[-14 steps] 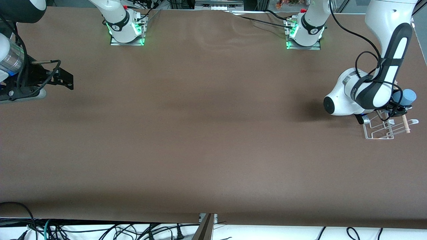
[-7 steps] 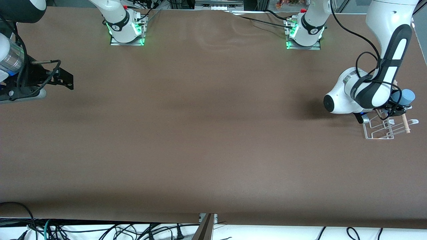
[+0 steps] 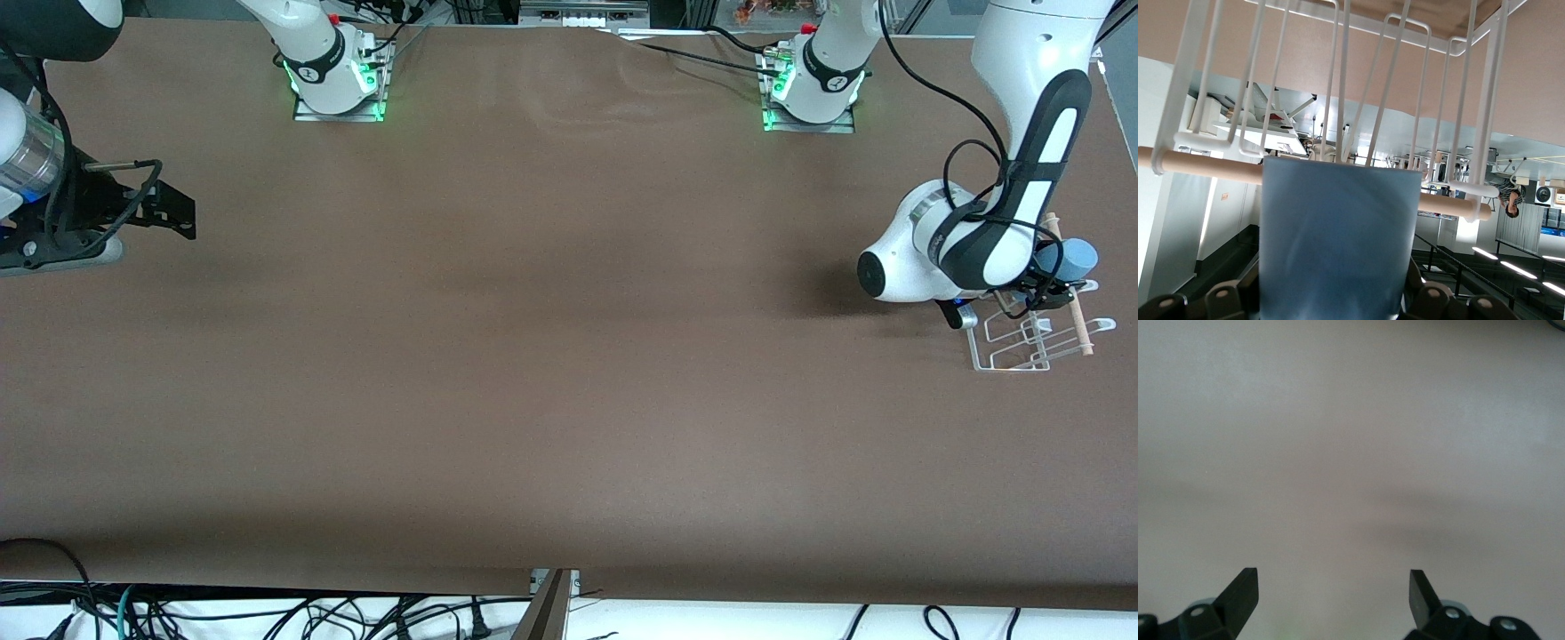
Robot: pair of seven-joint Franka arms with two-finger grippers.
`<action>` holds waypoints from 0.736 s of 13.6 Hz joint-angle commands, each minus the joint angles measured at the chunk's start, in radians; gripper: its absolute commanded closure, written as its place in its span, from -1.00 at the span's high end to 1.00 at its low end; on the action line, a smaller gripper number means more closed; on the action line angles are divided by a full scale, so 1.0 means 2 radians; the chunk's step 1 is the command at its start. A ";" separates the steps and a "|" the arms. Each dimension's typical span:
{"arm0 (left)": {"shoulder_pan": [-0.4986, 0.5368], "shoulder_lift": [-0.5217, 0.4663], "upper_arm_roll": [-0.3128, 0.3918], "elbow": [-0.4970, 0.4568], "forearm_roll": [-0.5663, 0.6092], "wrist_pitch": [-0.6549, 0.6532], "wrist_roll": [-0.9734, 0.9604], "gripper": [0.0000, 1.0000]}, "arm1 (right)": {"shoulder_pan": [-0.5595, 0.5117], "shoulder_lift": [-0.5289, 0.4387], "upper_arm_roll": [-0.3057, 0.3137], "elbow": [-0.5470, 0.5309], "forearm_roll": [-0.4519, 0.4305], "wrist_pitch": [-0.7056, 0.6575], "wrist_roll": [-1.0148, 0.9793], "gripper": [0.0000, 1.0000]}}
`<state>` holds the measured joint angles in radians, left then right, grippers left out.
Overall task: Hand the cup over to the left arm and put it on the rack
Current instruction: 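Lower the cup onto a rack prong with the left gripper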
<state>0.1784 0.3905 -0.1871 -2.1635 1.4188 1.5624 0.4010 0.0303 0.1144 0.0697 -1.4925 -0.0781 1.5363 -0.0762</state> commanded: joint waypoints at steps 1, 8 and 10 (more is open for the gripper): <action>0.003 0.002 -0.002 -0.013 0.032 0.003 -0.026 -0.83 | -0.006 -0.007 0.004 0.000 -0.001 -0.006 -0.006 1.00; 0.004 0.013 -0.002 -0.019 0.037 0.003 -0.051 1.00 | -0.006 -0.007 0.004 0.000 -0.001 -0.006 -0.006 1.00; 0.005 0.010 -0.002 -0.016 0.038 0.003 -0.051 1.00 | -0.006 -0.007 0.004 0.000 -0.001 -0.006 -0.006 1.00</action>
<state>0.1789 0.4233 -0.1869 -2.1931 1.4575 1.5670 0.3092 0.0302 0.1144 0.0697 -1.4925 -0.0781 1.5363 -0.0762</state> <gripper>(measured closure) 0.004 0.000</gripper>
